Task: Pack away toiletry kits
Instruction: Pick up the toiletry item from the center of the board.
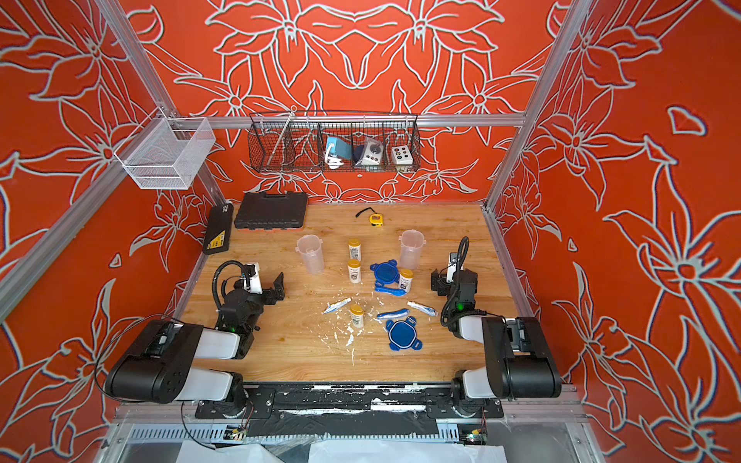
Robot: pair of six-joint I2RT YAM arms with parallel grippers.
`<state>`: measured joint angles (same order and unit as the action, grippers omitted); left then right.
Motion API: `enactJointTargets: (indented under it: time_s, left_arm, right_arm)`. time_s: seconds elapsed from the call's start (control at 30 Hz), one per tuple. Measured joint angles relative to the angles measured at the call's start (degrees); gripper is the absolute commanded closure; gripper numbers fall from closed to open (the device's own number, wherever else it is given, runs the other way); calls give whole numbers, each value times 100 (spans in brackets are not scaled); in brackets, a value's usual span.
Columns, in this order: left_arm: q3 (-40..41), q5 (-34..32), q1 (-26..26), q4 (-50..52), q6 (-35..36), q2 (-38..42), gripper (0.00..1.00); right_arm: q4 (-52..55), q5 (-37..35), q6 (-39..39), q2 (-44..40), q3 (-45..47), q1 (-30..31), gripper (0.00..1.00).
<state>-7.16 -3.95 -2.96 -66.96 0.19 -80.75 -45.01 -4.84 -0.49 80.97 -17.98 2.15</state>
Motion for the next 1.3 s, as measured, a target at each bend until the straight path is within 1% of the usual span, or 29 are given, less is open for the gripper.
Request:
enactJointTargets:
  time_s: [0.93,1.07,1.13,1.17,1.23,1.3]
  left_arm:
    - [0,0,0,-2,2,0,2]
    - [-7,-37,0,44,-15,20,2]
    - [-96,-133,0,415,-31,212,2]
    - [-208,-236,0,776,-79,415,2]
    - [-570,-577,-4,1670,-330,907,2]
    - [-1178,-938,-2,2892,-699,1506,2]
  right_arm:
    - [2,-7,0,-2,-2,0,3]
    - [560,-258,138,-319,-151,0,2]
    - [892,-310,181,-649,-251,0,2]
    - [1187,-356,227,-835,-363,0,2]
    - [1799,-520,358,-1067,-695,0,3]
    - [2455,-719,487,-1182,-1182,0,2]
